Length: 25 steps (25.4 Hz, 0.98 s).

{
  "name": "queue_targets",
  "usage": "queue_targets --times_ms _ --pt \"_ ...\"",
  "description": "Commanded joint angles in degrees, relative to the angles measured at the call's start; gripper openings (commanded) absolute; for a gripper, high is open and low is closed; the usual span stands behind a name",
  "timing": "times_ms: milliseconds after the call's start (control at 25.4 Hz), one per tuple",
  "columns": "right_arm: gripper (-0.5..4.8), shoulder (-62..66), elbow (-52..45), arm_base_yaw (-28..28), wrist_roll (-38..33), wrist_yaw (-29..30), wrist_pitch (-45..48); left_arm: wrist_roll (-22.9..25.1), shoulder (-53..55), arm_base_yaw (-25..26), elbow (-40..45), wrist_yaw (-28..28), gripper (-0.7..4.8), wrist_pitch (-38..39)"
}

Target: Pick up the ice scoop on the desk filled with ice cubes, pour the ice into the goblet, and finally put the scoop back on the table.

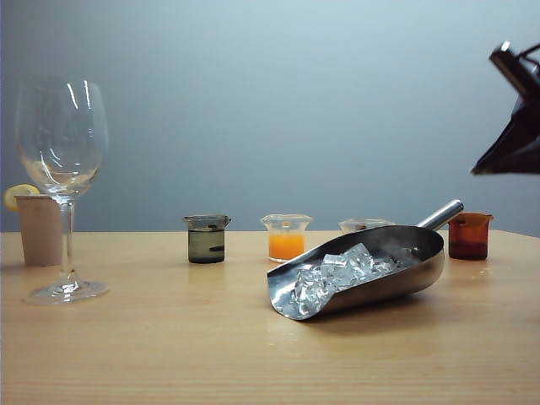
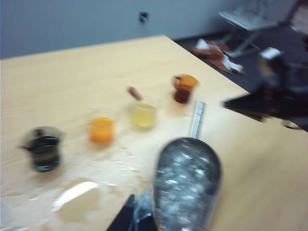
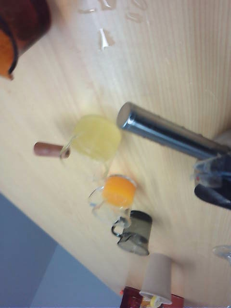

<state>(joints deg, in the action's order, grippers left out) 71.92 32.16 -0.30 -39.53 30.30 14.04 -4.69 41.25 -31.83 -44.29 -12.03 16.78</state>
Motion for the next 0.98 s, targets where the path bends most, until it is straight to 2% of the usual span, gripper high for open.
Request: queue_targets --times_ms 39,118,157,197,236,433,668,826,983 --pt "-0.09 3.63 0.11 0.07 -0.48 1.92 4.7 0.22 2.05 -2.64 -0.37 -0.7 -0.05 -0.63" --pt "0.06 6.27 0.11 0.07 -2.34 2.67 9.01 0.17 3.54 -3.63 -0.37 -0.94 -0.05 -0.55" --pt "0.73 8.72 0.11 0.07 -4.26 2.97 13.42 0.17 4.79 -4.66 -0.37 -1.31 -0.05 -0.55" --pt "1.13 9.68 0.11 0.04 -5.4 2.91 15.02 0.17 5.22 -5.18 -0.37 -1.31 -0.05 -0.57" --pt "1.86 11.52 0.11 -0.02 -6.8 2.91 18.23 0.2 5.84 -5.97 -0.35 -1.29 -0.05 -0.57" --pt "3.27 13.84 0.11 0.02 -7.26 2.86 20.55 0.2 6.01 -5.97 -0.35 -1.07 -0.05 -0.52" --pt "3.28 17.11 0.13 0.83 -7.65 2.34 21.57 0.42 6.25 -5.9 -0.33 -0.81 -0.05 -0.48" --pt "3.28 21.49 0.15 1.27 -11.98 2.38 29.55 0.42 6.25 -5.9 -0.33 -0.81 -0.05 -0.33" --pt "3.27 24.92 0.22 1.49 -13.86 1.88 33.18 0.39 6.25 -5.9 -0.33 -0.81 -0.05 0.42"
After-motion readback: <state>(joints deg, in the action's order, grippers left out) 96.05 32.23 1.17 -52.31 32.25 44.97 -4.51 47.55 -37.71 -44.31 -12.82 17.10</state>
